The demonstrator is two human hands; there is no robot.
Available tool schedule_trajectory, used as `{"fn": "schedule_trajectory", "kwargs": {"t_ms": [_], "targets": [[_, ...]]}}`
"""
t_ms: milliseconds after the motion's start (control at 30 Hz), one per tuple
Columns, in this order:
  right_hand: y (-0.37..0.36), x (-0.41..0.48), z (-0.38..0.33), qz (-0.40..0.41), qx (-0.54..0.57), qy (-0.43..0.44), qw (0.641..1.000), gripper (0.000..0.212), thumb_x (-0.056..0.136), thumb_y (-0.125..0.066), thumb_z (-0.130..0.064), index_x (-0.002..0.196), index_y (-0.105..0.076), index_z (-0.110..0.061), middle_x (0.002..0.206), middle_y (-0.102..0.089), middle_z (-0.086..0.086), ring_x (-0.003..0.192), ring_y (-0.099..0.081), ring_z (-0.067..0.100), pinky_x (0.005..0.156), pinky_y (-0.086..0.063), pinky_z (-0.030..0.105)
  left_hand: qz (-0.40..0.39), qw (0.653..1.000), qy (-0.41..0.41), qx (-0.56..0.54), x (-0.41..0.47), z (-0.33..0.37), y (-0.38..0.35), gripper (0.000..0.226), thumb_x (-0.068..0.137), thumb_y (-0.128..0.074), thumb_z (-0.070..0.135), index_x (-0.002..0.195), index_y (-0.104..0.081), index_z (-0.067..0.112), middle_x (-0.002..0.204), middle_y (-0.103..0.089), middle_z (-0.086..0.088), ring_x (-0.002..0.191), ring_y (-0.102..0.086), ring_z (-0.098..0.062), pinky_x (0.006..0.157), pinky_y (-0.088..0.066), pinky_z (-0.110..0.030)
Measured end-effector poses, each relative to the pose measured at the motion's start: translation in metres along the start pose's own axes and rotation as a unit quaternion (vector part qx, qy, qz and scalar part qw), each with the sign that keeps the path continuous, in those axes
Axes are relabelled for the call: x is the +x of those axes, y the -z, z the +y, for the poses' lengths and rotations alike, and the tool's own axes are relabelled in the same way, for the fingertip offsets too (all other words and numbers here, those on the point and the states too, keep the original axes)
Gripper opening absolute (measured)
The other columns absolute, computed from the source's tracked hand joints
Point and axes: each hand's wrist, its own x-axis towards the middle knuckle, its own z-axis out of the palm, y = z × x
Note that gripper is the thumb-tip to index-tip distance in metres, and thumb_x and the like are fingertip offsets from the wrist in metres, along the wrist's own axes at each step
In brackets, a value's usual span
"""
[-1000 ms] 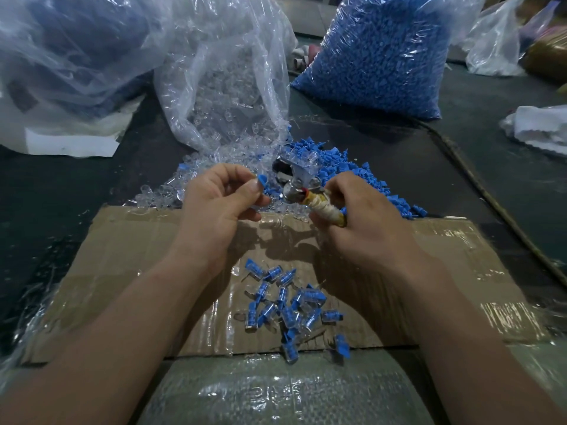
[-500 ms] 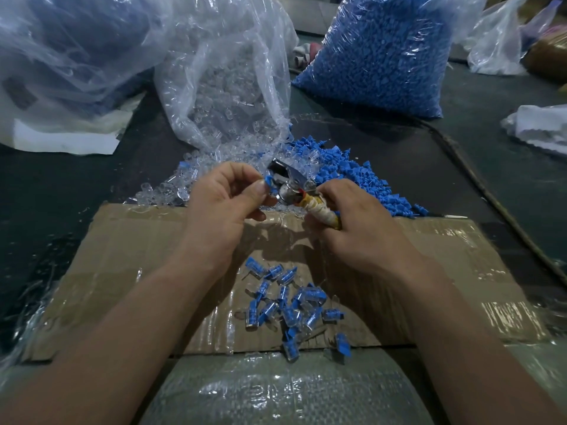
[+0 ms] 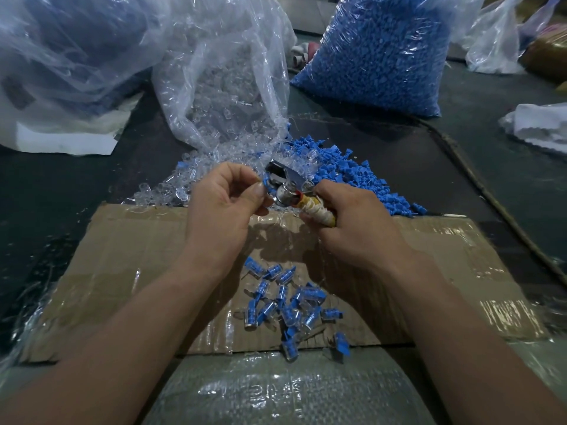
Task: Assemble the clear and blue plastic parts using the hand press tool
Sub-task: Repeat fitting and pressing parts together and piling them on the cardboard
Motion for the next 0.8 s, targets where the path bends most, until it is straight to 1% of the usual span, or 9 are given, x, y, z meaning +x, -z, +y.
{"fn": "schedule_trajectory", "kwargs": {"t_ms": [100, 200, 267, 400, 467, 533, 633, 700, 800], "targets": [[-0.001, 0.000, -0.001, 0.010, 0.000, -0.006, 1.000, 0.014, 0.083, -0.061, -0.028, 0.087, -0.049, -0.023, 0.079, -0.051, -0.007, 0.073, -0.047, 0.013, 0.061, -0.033, 0.028, 0.006, 1.000, -0.005, 0.008, 0.000, -0.001, 0.000, 0.022, 0.087, -0.052, -0.006, 0.076, -0.053, 0.013, 0.072, -0.058, -0.003, 0.060, -0.057, -0.003, 0.059, -0.049, -0.013], [-0.003, 0.000, -0.001, 0.016, 0.002, -0.014, 1.000, 0.015, 0.082, -0.063, -0.028, 0.090, -0.052, -0.021, 0.082, -0.056, -0.004, 0.077, -0.051, 0.015, 0.067, -0.042, 0.033, 0.010, 1.000, -0.005, 0.019, 0.000, -0.002, 0.000, 0.023, 0.087, -0.052, -0.005, 0.076, -0.052, 0.015, 0.073, -0.058, -0.003, 0.062, -0.058, -0.004, 0.061, -0.050, -0.014], [-0.004, 0.000, -0.001, 0.019, 0.001, -0.013, 1.000, 0.015, 0.082, -0.063, -0.028, 0.091, -0.053, -0.021, 0.084, -0.057, -0.004, 0.077, -0.052, 0.016, 0.068, -0.044, 0.034, 0.012, 1.000, 0.001, 0.019, 0.000, -0.002, 0.000, 0.023, 0.087, -0.052, -0.005, 0.076, -0.052, 0.015, 0.074, -0.058, -0.003, 0.063, -0.058, -0.005, 0.061, -0.050, -0.014], [-0.006, 0.000, 0.001, 0.031, -0.002, -0.004, 1.000, 0.016, 0.083, -0.063, -0.030, 0.089, -0.049, -0.024, 0.082, -0.051, -0.007, 0.075, -0.047, 0.012, 0.064, -0.035, 0.029, 0.010, 1.000, 0.002, 0.019, 0.001, -0.001, 0.001, 0.021, 0.087, -0.053, -0.005, 0.077, -0.054, 0.014, 0.075, -0.059, -0.004, 0.063, -0.058, -0.004, 0.061, -0.050, -0.014], [-0.006, 0.000, 0.002, 0.034, 0.004, -0.003, 0.999, 0.018, 0.083, -0.062, -0.033, 0.093, -0.051, -0.024, 0.084, -0.049, -0.008, 0.076, -0.045, 0.010, 0.064, -0.032, 0.027, 0.014, 1.000, 0.003, 0.015, 0.000, -0.001, 0.001, 0.019, 0.086, -0.054, -0.004, 0.078, -0.055, 0.013, 0.076, -0.060, -0.004, 0.065, -0.059, -0.007, 0.061, -0.050, -0.014], [-0.005, 0.000, 0.005, 0.036, -0.003, -0.004, 0.999, 0.021, 0.083, -0.062, -0.036, 0.097, -0.054, -0.022, 0.087, -0.052, -0.006, 0.077, -0.045, 0.011, 0.064, -0.032, 0.027, 0.030, 0.999, 0.010, -0.010, 0.002, 0.000, 0.004, 0.018, 0.086, -0.055, -0.003, 0.078, -0.057, 0.013, 0.075, -0.062, -0.003, 0.064, -0.061, -0.006, 0.060, -0.050, -0.013], [0.000, 0.000, 0.010, 0.016, -0.026, -0.015, 0.999, 0.026, 0.081, -0.062, -0.041, 0.097, -0.056, -0.022, 0.087, -0.052, -0.007, 0.077, -0.046, 0.011, 0.061, -0.032, 0.027, 0.056, 0.996, 0.023, -0.068, 0.007, 0.001, 0.013, 0.017, 0.083, -0.058, -0.002, 0.076, -0.059, 0.014, 0.064, -0.065, 0.004, 0.061, -0.063, -0.006, 0.057, -0.051, -0.016], [0.003, -0.001, 0.013, -0.012, -0.027, -0.026, 0.999, 0.028, 0.077, -0.065, -0.044, 0.097, -0.057, -0.025, 0.085, -0.053, -0.009, 0.078, -0.048, 0.009, 0.063, -0.034, 0.027, 0.038, 0.996, 0.025, -0.074, 0.010, 0.003, 0.018, 0.016, 0.080, -0.061, 0.000, 0.074, -0.061, 0.015, 0.062, -0.067, 0.006, 0.060, -0.063, -0.008, 0.055, -0.051, -0.017], [0.006, -0.002, 0.013, -0.050, -0.032, -0.037, 0.998, 0.032, 0.069, -0.070, -0.052, 0.088, -0.055, -0.032, 0.079, -0.049, -0.017, 0.071, -0.043, -0.001, 0.058, -0.032, 0.023, -0.021, 0.994, 0.047, -0.101, 0.007, 0.005, 0.018, 0.010, 0.067, -0.067, 0.009, 0.066, -0.066, 0.019, 0.063, -0.067, 0.002, 0.056, -0.063, -0.009, 0.047, -0.047, -0.017]]}}
